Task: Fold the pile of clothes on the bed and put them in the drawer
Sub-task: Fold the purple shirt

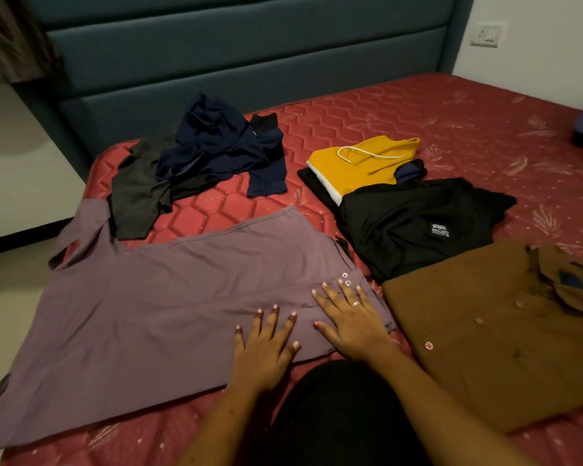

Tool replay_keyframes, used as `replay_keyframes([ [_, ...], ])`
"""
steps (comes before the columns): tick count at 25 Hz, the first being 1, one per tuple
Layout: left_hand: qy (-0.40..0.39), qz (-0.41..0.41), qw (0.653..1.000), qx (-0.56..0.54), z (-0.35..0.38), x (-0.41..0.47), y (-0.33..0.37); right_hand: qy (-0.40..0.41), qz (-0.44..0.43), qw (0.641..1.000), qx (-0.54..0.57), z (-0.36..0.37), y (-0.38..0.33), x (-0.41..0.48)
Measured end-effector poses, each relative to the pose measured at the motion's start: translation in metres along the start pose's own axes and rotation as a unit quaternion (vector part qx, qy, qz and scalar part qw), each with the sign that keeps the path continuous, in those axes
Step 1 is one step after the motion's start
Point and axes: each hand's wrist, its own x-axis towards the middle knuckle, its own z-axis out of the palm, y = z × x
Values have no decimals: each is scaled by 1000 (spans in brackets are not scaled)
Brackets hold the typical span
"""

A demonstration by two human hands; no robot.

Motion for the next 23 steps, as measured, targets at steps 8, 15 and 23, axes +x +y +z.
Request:
replay_keyframes([
  [8, 72, -77, 994, -41, 16, -19, -33, -40, 38, 998, -13, -17, 1, 0],
  [15, 67, -222, 970, -75, 5, -101, -135, -62, 112, 992, -13, -94, -115, 28],
  [23, -44, -472, 858, -195, -35, -225, -275, -174, -236, 956, -11, -10, -356, 27],
])
